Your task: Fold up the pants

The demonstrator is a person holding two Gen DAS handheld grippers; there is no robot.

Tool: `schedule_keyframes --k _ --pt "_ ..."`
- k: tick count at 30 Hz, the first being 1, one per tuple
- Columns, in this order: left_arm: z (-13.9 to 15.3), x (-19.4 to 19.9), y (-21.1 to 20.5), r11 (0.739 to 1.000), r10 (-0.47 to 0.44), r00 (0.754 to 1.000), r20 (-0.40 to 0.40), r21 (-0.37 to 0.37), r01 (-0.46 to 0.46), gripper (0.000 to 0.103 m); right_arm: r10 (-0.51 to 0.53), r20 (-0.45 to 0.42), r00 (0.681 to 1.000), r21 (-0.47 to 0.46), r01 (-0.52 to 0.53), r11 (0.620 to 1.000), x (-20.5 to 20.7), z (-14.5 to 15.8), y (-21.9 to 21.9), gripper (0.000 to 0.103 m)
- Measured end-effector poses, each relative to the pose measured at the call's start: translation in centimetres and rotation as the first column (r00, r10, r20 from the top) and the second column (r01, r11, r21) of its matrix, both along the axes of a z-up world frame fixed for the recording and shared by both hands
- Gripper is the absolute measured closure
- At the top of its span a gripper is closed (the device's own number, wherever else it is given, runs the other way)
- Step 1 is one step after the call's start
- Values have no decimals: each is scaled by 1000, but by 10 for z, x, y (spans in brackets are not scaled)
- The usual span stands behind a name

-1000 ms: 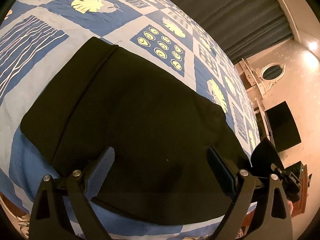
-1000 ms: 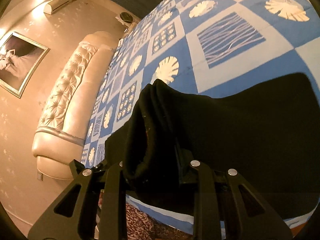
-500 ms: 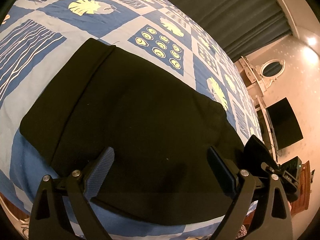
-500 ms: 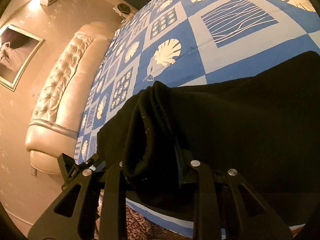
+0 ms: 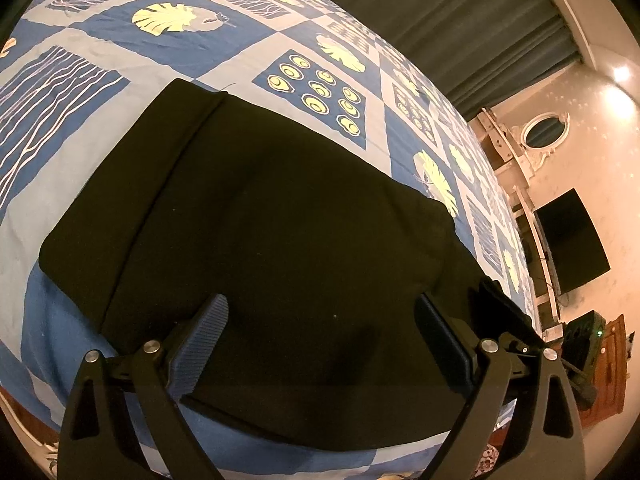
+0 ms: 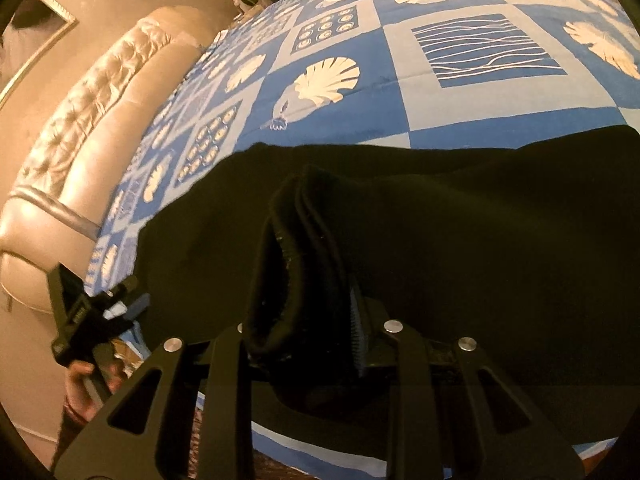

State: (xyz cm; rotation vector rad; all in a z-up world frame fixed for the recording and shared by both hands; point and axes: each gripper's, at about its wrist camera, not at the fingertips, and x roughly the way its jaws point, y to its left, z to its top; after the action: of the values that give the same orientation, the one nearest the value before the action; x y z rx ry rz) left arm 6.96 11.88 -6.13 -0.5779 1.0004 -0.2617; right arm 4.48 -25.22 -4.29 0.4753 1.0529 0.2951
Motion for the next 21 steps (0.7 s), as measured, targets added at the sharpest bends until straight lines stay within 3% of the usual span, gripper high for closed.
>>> schedule_keyframes --k 8,21 --pt "0 0 -1 1000 -5 1000 5 10 5 10 58 26 998 -135 -54 989 -5 1 21 74" --pt "-1 1 -2 1000 -11 1000 8 21 11 10 161 52 986 -222 -146 964 -23 5 59 49"
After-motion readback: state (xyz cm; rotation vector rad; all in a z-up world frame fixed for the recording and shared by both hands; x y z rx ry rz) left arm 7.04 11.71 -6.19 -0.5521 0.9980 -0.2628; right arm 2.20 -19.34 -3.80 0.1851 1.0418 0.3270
